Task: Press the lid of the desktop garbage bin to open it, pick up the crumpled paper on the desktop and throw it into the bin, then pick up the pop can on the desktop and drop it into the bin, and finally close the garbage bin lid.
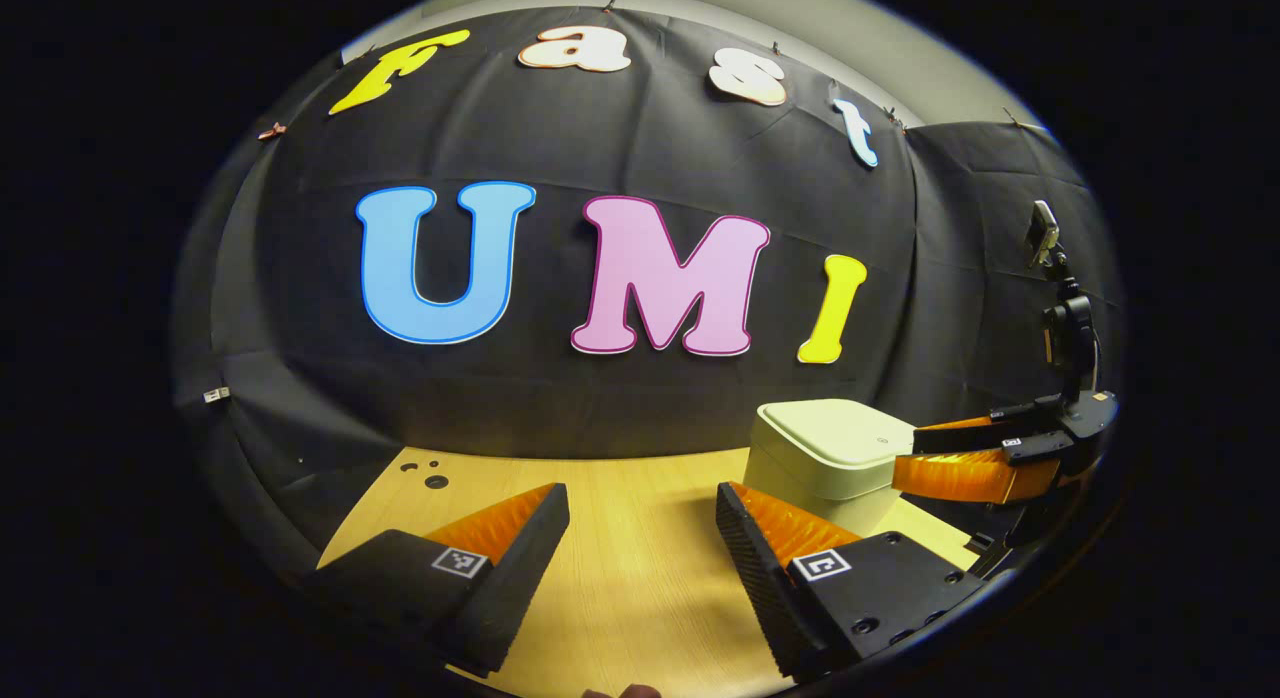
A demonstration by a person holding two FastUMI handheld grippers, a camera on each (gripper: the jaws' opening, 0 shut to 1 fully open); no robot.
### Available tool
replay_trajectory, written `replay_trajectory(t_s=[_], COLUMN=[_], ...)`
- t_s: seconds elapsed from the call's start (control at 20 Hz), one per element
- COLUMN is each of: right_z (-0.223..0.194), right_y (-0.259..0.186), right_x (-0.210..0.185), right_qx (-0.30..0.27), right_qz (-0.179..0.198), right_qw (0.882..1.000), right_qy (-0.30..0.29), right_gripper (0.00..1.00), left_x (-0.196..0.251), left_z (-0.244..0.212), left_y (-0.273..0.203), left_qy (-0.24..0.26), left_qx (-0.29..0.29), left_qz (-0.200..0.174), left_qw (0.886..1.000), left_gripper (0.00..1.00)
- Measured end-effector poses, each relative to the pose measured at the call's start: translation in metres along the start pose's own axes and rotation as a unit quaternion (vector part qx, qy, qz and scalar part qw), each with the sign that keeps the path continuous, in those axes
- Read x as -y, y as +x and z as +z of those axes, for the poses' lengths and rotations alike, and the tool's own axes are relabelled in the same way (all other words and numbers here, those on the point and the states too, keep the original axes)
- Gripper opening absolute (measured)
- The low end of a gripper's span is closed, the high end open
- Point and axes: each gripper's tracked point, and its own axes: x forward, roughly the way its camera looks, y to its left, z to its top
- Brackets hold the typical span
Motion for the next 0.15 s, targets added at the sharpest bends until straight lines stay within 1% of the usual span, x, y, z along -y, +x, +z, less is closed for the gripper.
replay_trajectory(t_s=[0.15], right_z=[-0.0043], right_y=[-0.0008], right_x=[-0.0012], right_qx=[-0.004], right_qz=[0.000], right_qw=[1.000], right_qy=[-0.001], right_gripper=[0.98], left_x=[0.0043], left_z=[-0.0018], left_y=[-0.0031], left_qy=[0.003], left_qx=[-0.002], left_qz=[-0.005], left_qw=[1.000], left_gripper=[0.95])
